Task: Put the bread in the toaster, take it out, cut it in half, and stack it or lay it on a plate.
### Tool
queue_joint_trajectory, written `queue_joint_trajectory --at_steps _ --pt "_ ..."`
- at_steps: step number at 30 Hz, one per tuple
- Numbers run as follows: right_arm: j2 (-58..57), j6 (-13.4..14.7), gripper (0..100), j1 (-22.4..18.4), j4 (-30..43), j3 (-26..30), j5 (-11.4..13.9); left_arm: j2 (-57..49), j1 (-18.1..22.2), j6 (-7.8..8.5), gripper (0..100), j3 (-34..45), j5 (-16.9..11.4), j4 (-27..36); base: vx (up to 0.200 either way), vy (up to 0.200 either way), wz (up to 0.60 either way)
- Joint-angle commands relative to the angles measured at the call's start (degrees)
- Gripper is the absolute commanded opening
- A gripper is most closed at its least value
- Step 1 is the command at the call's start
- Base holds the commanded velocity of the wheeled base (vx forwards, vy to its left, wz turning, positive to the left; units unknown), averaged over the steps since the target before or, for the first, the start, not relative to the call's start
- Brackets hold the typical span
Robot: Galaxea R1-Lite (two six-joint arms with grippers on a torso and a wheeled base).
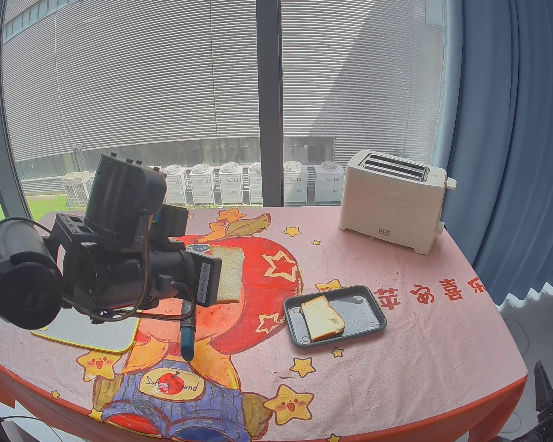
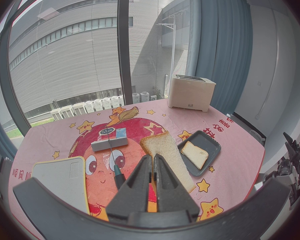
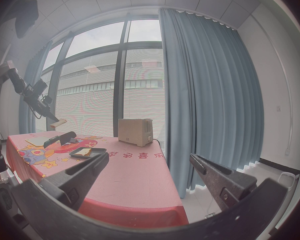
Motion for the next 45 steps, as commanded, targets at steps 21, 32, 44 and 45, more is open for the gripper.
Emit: queue_joint_trajectory --at_steps 21,32,44,45 --pt "-0.93 -0.01 100 0.01 0.01 1.01 -0.02 1.67 0.02 -0.19 0 -0.95 0.08 -0.10 0.000 0.000 0.00" --pt "-0.93 -0.01 100 0.01 0.01 1.01 -0.02 5.63 -2.35 -4.67 0 -3.76 0.17 -0.02 0.000 0.000 0.00" --pt "-0.93 -0.01 100 0.01 0.01 1.01 -0.02 8.53 -5.43 -9.24 0 -6.57 0.69 0.07 0.000 0.000 0.00" --pt "-0.93 -0.01 100 0.01 0.01 1.01 -0.02 9.58 -5.52 -9.16 0 -7.36 0.87 0.07 0.000 0.000 0.00"
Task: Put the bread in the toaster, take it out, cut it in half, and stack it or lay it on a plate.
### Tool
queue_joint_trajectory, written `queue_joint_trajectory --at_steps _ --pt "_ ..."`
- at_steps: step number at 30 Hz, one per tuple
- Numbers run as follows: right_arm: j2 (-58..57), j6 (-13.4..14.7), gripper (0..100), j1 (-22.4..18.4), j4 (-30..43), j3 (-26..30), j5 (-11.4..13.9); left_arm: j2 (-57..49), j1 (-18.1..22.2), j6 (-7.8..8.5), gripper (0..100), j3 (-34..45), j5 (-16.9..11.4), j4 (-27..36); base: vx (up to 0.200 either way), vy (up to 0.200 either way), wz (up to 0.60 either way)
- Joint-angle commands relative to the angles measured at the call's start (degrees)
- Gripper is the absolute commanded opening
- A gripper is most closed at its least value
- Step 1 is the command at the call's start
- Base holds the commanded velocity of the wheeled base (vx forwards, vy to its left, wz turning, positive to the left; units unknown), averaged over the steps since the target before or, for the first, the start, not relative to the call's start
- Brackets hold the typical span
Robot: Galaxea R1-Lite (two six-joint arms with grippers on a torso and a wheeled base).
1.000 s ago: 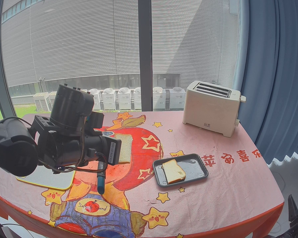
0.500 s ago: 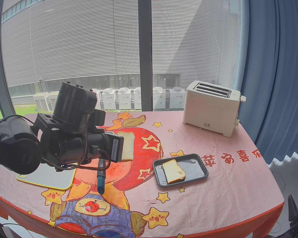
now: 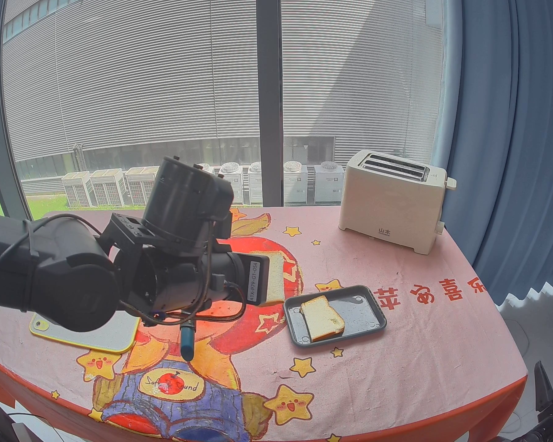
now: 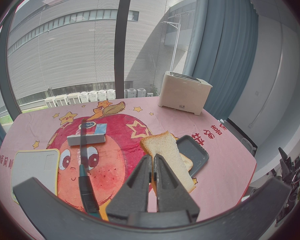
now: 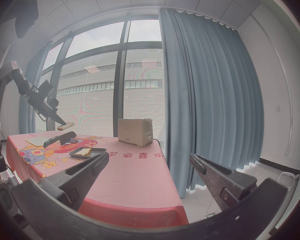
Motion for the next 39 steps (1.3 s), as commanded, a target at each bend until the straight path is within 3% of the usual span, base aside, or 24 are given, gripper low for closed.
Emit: queue_joint_trajectory --at_steps 1,14,23,39 --pt "-0.93 -0.01 100 0.01 0.01 0.99 0.00 2.11 -0.35 0.10 0 -1.34 0.24 -0.01 0.000 0.000 0.00" --pt "-0.93 -0.01 100 0.01 0.01 0.99 0.00 4.13 -0.26 0.62 0 -8.99 0.24 1.22 0.000 0.000 0.00" --pt "-0.93 -0.01 100 0.01 0.01 0.99 0.00 7.30 -0.52 0.27 0 -17.60 0.24 6.93 0.000 0.000 0.00" --pt "-0.93 -0.01 100 0.01 0.01 0.99 0.00 11.16 -1.40 -0.69 0 -17.42 2.34 7.19 0.000 0.000 0.00"
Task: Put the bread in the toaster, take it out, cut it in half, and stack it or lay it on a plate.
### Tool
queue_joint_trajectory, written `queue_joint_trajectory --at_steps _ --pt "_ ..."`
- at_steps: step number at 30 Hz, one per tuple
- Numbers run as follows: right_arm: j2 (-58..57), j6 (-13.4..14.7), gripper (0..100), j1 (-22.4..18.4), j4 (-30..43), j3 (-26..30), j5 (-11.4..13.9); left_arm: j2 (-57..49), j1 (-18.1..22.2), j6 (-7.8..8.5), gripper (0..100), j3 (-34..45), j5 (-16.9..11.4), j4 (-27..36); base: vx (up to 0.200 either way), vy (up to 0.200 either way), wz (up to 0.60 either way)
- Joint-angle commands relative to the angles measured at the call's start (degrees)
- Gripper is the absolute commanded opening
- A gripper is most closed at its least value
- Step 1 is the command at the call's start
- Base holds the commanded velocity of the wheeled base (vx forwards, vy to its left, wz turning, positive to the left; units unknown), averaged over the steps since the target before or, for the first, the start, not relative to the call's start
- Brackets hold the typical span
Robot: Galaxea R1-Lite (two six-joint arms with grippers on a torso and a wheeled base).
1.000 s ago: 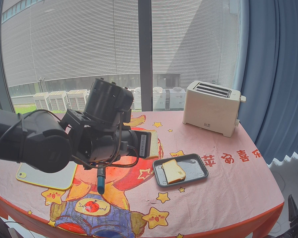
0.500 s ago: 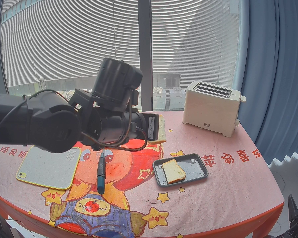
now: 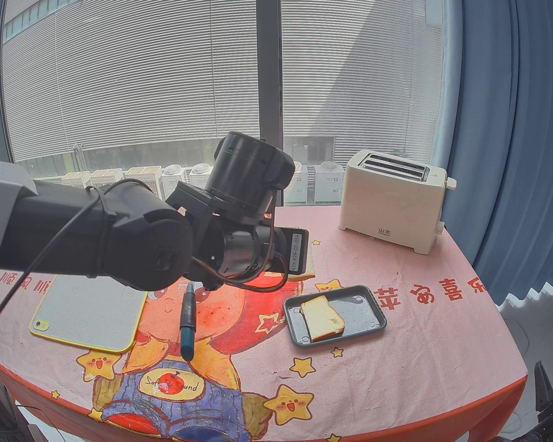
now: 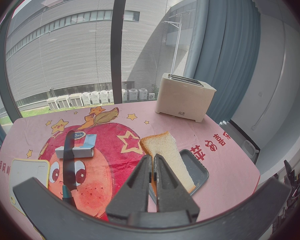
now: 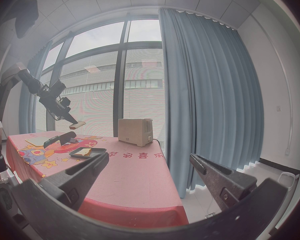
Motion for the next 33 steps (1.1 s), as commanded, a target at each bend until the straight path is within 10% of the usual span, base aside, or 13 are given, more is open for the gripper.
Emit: queue_joint_trajectory --at_steps 1,33 --pt "-0.93 0.02 100 0.01 -0.01 1.01 0.00 0.47 -0.22 -0.76 0 0.28 0.04 -0.02 0.000 0.000 0.00" --pt "-0.93 0.02 100 0.01 -0.01 1.01 0.00 5.75 -2.07 -1.29 0 0.10 -0.57 2.44 0.000 0.000 0.00"
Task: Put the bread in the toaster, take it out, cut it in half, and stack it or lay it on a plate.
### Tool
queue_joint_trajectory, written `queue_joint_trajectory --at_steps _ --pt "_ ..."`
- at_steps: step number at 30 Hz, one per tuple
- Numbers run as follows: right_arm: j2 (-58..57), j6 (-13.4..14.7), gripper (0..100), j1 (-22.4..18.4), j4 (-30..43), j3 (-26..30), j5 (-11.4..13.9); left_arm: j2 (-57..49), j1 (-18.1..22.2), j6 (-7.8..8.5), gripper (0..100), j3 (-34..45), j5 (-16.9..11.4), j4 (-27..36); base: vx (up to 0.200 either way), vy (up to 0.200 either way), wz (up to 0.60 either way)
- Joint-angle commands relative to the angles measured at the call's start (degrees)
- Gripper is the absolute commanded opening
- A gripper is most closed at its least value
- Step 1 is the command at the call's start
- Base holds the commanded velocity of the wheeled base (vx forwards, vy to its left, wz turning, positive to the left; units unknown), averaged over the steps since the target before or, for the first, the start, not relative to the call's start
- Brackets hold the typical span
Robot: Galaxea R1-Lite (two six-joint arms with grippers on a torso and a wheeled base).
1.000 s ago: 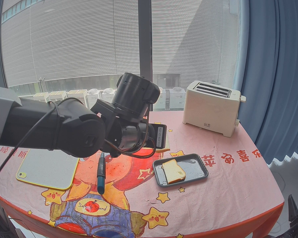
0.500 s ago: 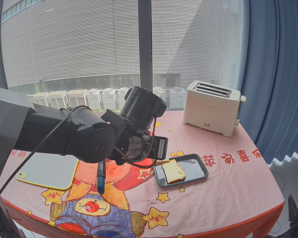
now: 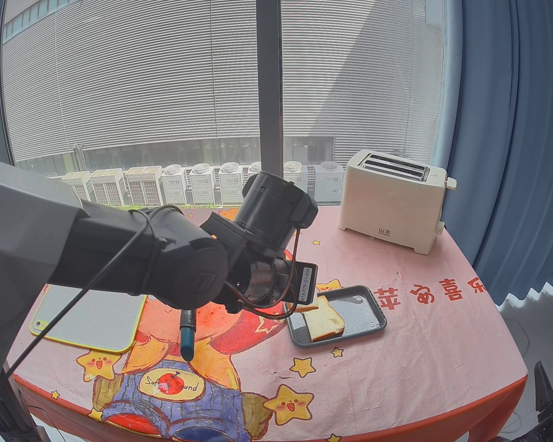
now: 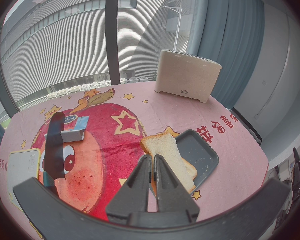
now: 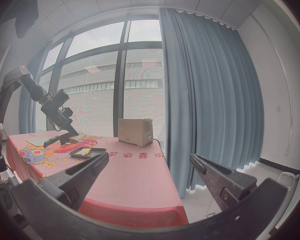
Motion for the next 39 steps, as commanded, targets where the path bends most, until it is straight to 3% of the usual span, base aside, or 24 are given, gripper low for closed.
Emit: queue_joint_trajectory --at_steps 1,7,39 --pt "-0.93 -0.01 100 -0.01 -0.01 1.01 -0.02 0.59 -0.71 -0.18 0 -0.13 0.06 0.01 0.000 0.000 0.00" --pt "-0.93 -0.01 100 -0.01 -0.01 1.01 -0.02 2.88 -1.76 -1.59 0 -0.74 0.32 -0.08 0.000 0.000 0.00" --pt "-0.93 -0.01 100 -0.01 -0.01 1.01 -0.02 6.74 -3.08 -2.03 0 -1.71 0.50 -0.25 0.000 0.000 0.00"
